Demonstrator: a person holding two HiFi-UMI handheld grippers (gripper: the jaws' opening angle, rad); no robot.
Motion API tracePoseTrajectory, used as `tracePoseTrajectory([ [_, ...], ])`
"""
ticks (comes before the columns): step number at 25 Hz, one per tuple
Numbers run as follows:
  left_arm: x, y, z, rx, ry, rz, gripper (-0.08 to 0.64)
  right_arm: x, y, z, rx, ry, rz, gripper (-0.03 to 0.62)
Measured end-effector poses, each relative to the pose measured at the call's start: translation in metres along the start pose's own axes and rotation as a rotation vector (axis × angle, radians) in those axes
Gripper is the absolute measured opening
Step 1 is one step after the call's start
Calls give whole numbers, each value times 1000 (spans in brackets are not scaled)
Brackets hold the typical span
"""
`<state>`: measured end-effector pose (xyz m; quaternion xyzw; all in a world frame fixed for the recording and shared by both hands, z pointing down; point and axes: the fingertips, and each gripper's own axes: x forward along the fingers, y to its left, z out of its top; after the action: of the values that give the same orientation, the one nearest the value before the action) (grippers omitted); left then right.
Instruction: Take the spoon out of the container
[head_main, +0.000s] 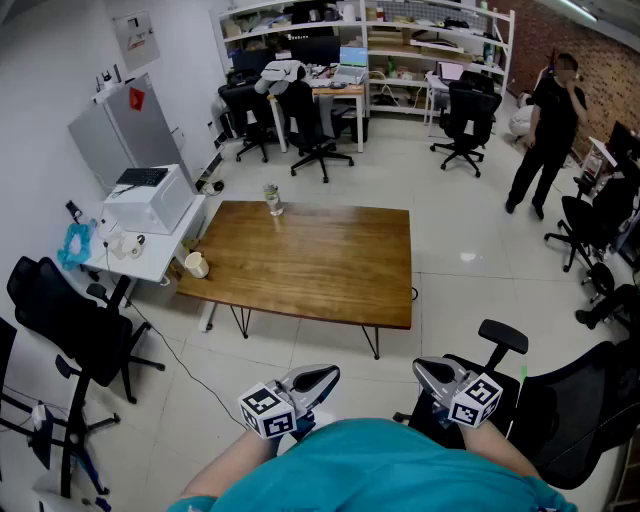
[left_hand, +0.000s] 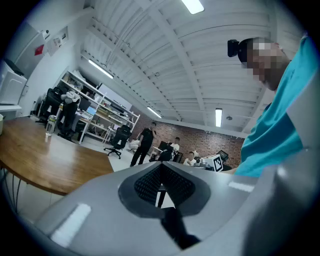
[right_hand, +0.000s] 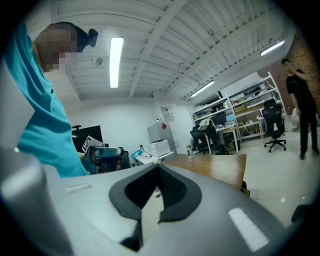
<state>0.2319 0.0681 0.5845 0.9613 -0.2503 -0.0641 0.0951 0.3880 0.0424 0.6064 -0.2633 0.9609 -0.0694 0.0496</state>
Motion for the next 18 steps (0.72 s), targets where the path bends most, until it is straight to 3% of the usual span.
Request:
tracePoseTrajectory([
  [4, 5, -2, -13, -24, 30, 30, -2, 3, 1, -6, -7, -8, 30, 2],
  [7, -21, 13, -14, -33, 22, 71, -2, 37, 16, -14, 0, 9, 86, 2],
  [12, -120, 70, 1, -18, -31, 182, -2, 140, 61, -28, -11, 39, 198, 2],
  [18, -268, 143, 47, -24, -89, 274, -2, 286, 128, -25, 23, 62, 248, 2],
])
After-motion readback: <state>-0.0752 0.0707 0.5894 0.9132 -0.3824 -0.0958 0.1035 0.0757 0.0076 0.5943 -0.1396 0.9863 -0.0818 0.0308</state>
